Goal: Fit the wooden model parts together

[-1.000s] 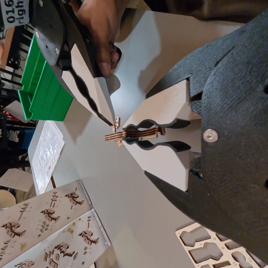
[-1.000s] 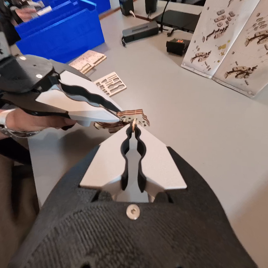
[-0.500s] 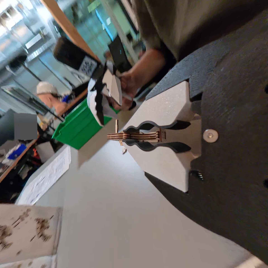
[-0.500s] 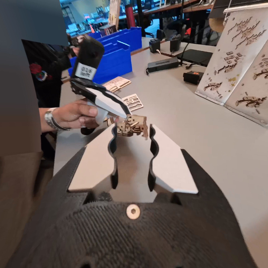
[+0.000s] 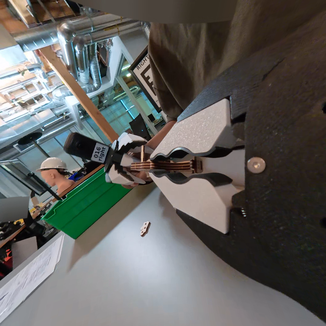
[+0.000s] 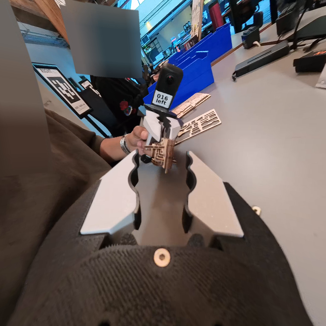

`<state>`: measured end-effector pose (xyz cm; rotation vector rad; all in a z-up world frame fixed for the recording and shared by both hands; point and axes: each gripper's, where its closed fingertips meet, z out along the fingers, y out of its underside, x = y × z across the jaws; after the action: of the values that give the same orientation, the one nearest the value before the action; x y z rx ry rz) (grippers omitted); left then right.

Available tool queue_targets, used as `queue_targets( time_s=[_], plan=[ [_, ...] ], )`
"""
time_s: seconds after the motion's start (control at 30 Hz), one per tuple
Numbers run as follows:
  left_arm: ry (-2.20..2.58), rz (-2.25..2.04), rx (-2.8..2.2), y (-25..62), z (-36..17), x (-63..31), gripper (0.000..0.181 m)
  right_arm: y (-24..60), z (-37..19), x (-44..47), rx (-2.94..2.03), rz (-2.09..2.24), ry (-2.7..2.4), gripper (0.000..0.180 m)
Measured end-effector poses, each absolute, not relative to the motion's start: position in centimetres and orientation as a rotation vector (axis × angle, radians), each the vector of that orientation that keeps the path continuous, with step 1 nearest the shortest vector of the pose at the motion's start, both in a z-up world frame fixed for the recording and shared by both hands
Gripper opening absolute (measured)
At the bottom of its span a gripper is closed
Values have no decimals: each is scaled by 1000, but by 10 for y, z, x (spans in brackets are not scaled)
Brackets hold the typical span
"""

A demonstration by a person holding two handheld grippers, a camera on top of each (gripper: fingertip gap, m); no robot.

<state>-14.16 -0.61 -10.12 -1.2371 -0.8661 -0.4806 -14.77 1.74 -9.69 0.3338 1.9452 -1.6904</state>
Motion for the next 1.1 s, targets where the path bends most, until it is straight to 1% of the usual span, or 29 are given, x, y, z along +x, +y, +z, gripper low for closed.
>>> queue_targets(
  time_s=[0.2, 0.33, 0.4, 1.1],
  plan=[
    [-829, -449, -1301, 0, -102, -136, 4, 15, -97, -140, 305, -1657, 1937, 49],
    [-816, -449, -1315, 3, -102, -134, 4, 15, -97, -136, 282, -1652, 1936, 31],
    [-810, -455, -1317, 4, -102, -133, 4, 14, -97, -135, 275, -1647, 1937, 29],
    [-753, -363, -1380, 6, -99, -129, 4, 14, -94, -130, 232, -1658, 1979, 26]
  ],
)
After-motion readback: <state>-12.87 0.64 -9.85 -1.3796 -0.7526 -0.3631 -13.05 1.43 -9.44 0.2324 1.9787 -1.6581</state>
